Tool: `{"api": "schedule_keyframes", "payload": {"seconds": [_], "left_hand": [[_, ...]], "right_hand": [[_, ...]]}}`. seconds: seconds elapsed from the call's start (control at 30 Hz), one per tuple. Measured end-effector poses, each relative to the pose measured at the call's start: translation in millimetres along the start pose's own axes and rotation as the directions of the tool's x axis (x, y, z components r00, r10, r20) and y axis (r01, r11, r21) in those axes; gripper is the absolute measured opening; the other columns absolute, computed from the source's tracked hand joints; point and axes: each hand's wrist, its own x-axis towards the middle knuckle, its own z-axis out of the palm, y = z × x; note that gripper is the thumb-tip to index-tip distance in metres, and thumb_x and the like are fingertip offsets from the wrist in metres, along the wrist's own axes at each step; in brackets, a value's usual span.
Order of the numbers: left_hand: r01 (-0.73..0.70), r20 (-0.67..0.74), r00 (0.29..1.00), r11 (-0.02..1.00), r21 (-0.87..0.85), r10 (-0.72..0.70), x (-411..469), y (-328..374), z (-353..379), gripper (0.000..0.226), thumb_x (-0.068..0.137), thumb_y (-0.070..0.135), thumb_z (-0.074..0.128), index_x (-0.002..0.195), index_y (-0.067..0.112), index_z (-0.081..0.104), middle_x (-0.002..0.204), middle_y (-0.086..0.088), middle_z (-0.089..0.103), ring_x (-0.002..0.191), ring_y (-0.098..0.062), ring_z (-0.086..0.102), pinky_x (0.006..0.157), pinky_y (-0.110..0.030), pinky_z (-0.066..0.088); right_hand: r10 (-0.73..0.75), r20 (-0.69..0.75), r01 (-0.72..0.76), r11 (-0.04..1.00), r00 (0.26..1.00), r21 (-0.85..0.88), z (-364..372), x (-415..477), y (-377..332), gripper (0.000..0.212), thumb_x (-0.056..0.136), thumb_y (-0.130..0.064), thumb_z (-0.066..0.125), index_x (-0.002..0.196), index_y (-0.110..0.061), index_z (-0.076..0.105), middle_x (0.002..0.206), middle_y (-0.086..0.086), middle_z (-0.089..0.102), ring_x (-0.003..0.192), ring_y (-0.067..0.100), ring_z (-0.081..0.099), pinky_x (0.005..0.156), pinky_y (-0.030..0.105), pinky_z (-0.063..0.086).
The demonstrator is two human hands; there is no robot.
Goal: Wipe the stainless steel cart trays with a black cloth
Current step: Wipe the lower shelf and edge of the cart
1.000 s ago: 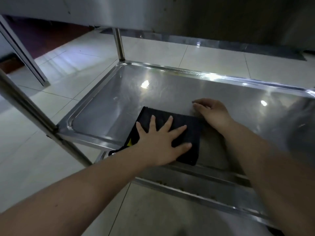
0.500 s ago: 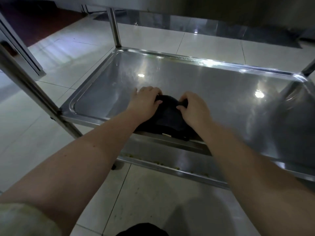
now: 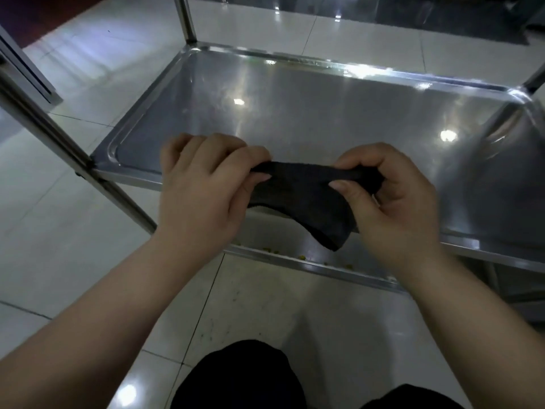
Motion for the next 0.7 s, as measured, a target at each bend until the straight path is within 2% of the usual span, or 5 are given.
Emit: {"api": "schedule_keyframes", "payload": {"seconds": [0.17, 0.27, 0.47, 0.6, 0.7], "left_hand": [[-0.105, 0.026, 0.994, 0.99, -0.091, 0.108, -22, 31, -12, 0.017, 0.097, 0.018, 0.063, 0.102, 0.008, 0.076, 0.092, -0.009, 0.07, 0.08, -0.032, 0.064, 0.079, -0.048, 0.042], [-0.193, 0.066, 0.976, 0.965, -0.176, 0.207, -39, 46, 0, 0.017, 0.097, 0.02, 0.063, 0.106, 0.013, 0.075, 0.09, -0.01, 0.071, 0.077, -0.032, 0.065, 0.072, -0.044, 0.044], [-0.233, 0.42, 0.819, 0.895, -0.38, 0.391, -91, 83, 88, 0.025, 0.097, 0.032, 0.053, 0.107, 0.01, 0.057, 0.082, -0.015, 0.063, 0.069, -0.034, 0.061, 0.062, -0.039, 0.05], [-0.325, 0.518, 0.686, 0.852, -0.41, 0.511, -134, 100, 161, 0.03, 0.095, 0.026, 0.046, 0.104, 0.004, 0.064, 0.087, -0.016, 0.062, 0.075, -0.035, 0.062, 0.069, -0.04, 0.047], [-0.267, 0.568, 0.64, 0.843, -0.467, 0.517, -153, 113, 209, 0.036, 0.095, 0.024, 0.041, 0.108, 0.003, 0.067, 0.092, -0.017, 0.063, 0.079, -0.035, 0.062, 0.071, -0.038, 0.047]], "right_hand": [[-0.103, 0.07, 0.101, 0.994, 0.992, 0.04, -35, -40, -1, 0.018, 0.087, -0.006, 0.063, 0.099, -0.019, 0.062, 0.094, -0.002, 0.062, 0.092, 0.024, 0.063, 0.078, 0.039, 0.049], [-0.141, 0.162, 0.14, 0.99, 0.977, 0.017, -63, -71, 8, 0.019, 0.09, -0.004, 0.062, 0.104, -0.017, 0.06, 0.099, 0.0, 0.061, 0.097, 0.024, 0.064, 0.082, 0.036, 0.049], [0.118, 0.282, -0.065, 0.98, 0.952, -0.189, -105, -146, 76, 0.01, 0.09, -0.017, 0.062, 0.1, -0.021, 0.063, 0.097, -0.012, 0.063, 0.097, 0.001, 0.061, 0.085, 0.014, 0.042], [0.315, 0.246, -0.237, 0.924, 0.917, -0.298, -119, -200, 140, 0.023, 0.086, -0.006, 0.068, 0.097, -0.025, 0.062, 0.093, -0.013, 0.064, 0.09, 0.0, 0.059, 0.079, 0.016, 0.042], [0.418, 0.143, -0.356, 0.875, 0.897, -0.328, -124, -224, 180, 0.029, 0.083, 0.001, 0.067, 0.092, -0.026, 0.06, 0.089, -0.017, 0.061, 0.086, -0.007, 0.057, 0.076, 0.008, 0.039]]}}
